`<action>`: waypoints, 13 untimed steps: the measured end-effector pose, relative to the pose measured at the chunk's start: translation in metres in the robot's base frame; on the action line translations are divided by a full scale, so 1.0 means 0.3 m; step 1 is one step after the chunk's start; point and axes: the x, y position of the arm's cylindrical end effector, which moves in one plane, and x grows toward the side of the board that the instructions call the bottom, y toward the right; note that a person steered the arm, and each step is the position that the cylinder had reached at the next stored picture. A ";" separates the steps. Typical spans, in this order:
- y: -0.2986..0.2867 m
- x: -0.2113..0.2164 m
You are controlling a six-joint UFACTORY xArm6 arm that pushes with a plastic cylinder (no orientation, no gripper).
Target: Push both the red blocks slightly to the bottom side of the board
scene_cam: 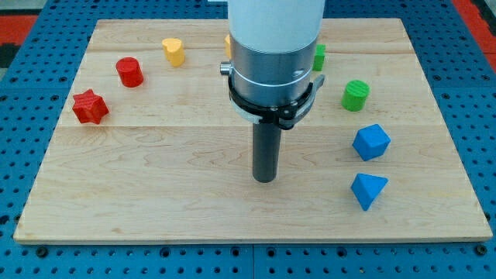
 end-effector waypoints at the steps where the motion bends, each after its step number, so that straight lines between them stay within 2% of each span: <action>1: -0.002 -0.003; 2: -0.002 -0.039; 3: -0.021 -0.159; 4: -0.241 -0.320; 5: -0.546 -0.426; 6: -0.652 -0.486; 7: -0.709 -0.526; 9: -0.981 -0.527; 10: -1.002 -0.492; 12: -0.783 -0.365; 13: -1.055 -0.530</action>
